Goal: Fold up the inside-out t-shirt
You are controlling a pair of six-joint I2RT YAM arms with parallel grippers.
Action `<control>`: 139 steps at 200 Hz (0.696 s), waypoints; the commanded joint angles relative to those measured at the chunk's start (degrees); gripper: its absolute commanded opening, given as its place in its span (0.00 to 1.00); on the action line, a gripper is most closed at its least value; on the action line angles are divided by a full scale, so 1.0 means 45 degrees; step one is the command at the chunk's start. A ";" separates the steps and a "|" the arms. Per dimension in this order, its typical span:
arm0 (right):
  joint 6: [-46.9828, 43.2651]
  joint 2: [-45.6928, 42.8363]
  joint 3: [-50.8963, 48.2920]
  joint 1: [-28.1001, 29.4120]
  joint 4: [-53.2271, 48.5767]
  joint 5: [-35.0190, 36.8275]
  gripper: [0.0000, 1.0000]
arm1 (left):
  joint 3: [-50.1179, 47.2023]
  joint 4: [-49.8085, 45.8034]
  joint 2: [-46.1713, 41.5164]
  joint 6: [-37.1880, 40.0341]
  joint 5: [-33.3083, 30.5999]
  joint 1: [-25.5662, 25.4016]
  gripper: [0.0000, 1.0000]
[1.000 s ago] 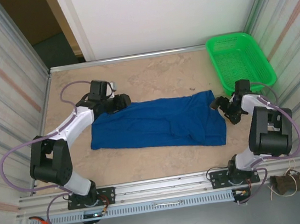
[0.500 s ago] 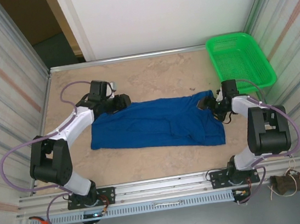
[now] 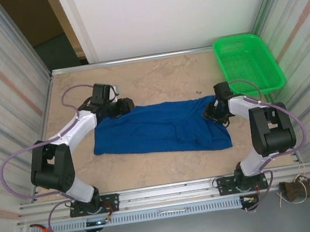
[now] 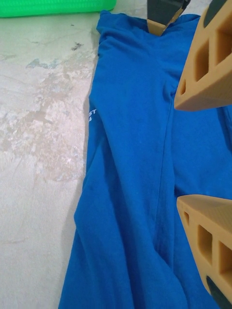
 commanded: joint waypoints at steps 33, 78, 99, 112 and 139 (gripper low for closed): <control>0.0614 0.0523 0.0142 0.0470 -0.0689 -0.0090 0.00 | -0.0043 -0.0863 -0.0260 0.0474 -0.0395 0.1945 0.50; 0.0654 -0.0645 -0.0113 0.0142 -0.0537 -0.0867 0.00 | -0.0780 -0.0968 -0.0347 0.0793 -0.0168 0.2887 0.50; 0.0653 -0.0832 -0.0160 0.0209 -0.0534 -0.0983 0.40 | -0.1087 -0.0746 -0.0548 0.0732 -0.0067 0.2925 0.49; 0.0706 -0.0866 -0.0246 0.0321 -0.0481 -0.1005 0.45 | -0.1117 -0.0725 -0.0590 0.0732 0.0016 0.2935 0.49; 0.0750 -0.0775 -0.0307 0.0690 -0.0401 -0.0778 0.63 | -0.1118 -0.0764 -0.0669 0.0724 0.0083 0.2925 0.49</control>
